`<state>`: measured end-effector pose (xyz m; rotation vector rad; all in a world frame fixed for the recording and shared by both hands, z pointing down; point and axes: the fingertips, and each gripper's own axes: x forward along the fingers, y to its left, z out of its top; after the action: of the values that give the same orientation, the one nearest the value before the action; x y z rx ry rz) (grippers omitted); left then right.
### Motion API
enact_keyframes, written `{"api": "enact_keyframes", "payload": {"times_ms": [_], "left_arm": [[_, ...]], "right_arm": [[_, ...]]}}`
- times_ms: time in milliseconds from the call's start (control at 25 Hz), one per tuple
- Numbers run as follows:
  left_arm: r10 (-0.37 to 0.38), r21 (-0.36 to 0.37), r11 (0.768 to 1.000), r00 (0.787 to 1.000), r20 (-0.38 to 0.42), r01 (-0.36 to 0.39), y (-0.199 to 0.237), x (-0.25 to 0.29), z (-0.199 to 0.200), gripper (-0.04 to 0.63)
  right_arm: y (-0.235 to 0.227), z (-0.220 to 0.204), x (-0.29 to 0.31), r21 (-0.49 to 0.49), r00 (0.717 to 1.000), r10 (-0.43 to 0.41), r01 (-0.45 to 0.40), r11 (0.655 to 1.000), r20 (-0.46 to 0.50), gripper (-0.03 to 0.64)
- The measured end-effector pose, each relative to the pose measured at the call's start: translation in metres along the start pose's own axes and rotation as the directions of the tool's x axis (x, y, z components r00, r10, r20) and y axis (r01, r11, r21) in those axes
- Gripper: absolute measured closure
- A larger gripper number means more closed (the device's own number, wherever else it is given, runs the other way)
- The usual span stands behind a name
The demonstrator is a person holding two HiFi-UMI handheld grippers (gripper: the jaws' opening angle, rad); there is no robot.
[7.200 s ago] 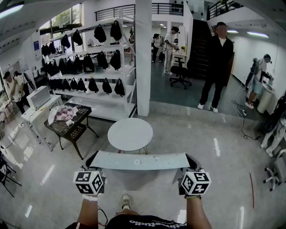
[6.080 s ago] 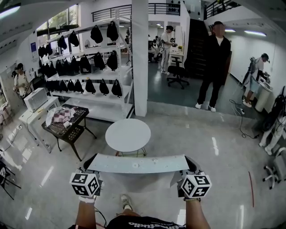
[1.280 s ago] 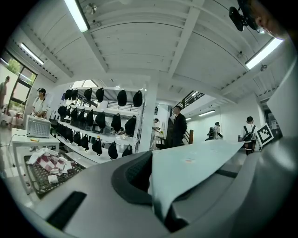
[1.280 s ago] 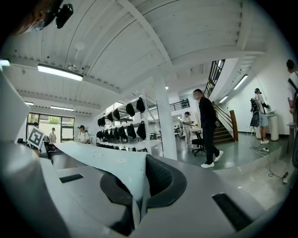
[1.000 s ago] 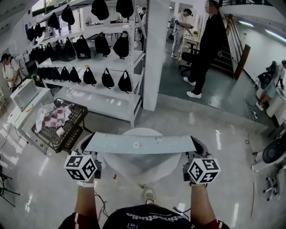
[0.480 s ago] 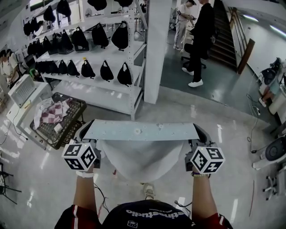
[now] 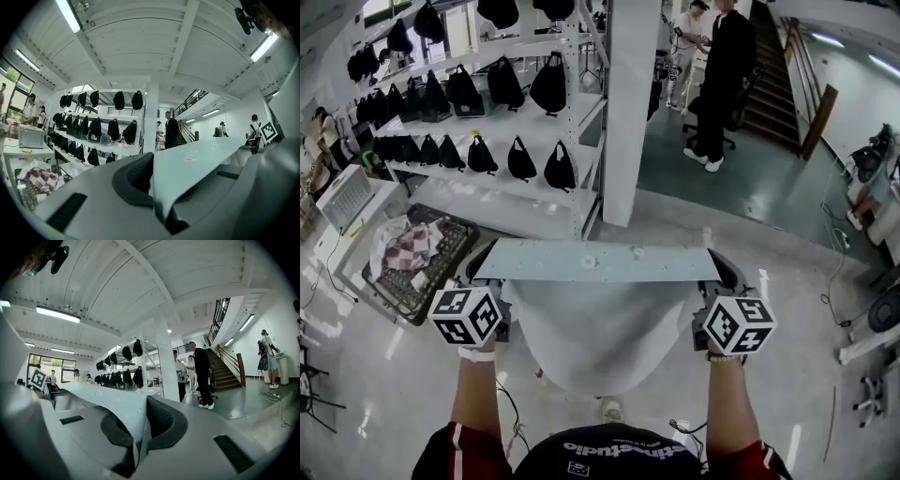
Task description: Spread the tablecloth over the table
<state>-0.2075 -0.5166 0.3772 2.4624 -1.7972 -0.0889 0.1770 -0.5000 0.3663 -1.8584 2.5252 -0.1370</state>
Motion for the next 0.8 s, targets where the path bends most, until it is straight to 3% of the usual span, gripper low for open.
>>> {"api": "enact_keyframes", "payload": {"times_ms": [360, 800], "left_arm": [[0.016, 0.017, 1.000, 1.000, 0.020, -0.017, 0.005, 0.068, 0.022, 0.575], [0.057, 0.035, 0.997, 0.989, 0.134, -0.062, 0.027, 0.139, 0.079, 0.575]], "right_arm": [[-0.033, 0.026, 0.060, -0.029, 1.000, 0.010, -0.009, 1.000, 0.016, 0.589], [-0.049, 0.088, 0.134, -0.102, 0.994, 0.033, -0.023, 0.994, 0.100, 0.589]]}}
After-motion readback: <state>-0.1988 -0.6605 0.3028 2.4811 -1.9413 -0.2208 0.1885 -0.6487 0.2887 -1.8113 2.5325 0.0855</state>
